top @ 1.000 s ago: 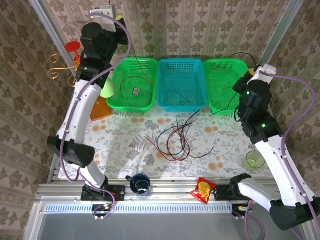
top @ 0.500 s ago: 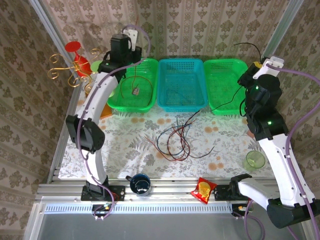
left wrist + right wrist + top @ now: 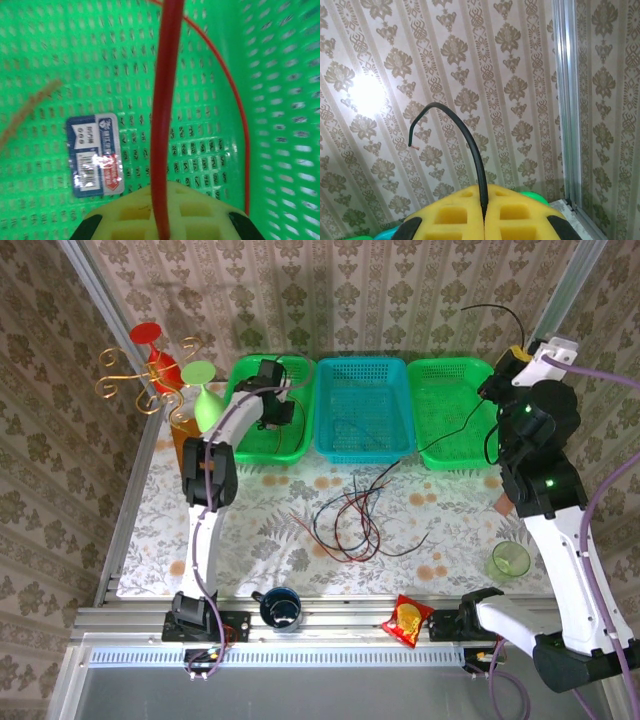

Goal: Untangle the cables

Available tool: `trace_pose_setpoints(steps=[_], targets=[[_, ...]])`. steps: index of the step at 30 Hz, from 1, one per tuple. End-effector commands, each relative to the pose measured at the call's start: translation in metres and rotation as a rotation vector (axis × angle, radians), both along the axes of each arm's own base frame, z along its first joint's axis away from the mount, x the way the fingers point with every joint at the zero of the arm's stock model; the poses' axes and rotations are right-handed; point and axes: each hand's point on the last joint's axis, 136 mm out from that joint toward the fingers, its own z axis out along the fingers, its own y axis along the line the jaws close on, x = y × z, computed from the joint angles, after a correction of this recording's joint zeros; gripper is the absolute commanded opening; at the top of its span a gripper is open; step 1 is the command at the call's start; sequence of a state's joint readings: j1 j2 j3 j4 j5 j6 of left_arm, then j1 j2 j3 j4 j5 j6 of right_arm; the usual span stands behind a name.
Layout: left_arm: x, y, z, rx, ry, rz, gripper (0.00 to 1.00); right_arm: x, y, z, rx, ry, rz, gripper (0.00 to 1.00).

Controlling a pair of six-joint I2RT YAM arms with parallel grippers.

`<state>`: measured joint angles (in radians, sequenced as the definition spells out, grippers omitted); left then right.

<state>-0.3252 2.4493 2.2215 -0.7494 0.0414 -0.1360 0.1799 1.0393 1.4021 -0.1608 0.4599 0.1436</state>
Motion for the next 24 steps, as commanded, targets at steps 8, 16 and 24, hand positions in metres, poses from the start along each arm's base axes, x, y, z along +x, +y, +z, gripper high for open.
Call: trace_pose_setpoints(steps=[8,16,24], targets=[[0.003,0.011,0.044,-0.088,-0.014,0.054,0.42,0.009,0.009,0.025,-0.049,-0.038,0.041,0.00],[0.003,0.009,0.116,-0.106,-0.161,0.048,0.70,0.011,0.007,0.065,-0.083,-0.107,0.017,0.00],[-0.023,-0.023,0.190,-0.158,-0.317,-0.036,0.72,0.026,0.009,0.084,-0.178,-0.118,-0.006,0.00]])
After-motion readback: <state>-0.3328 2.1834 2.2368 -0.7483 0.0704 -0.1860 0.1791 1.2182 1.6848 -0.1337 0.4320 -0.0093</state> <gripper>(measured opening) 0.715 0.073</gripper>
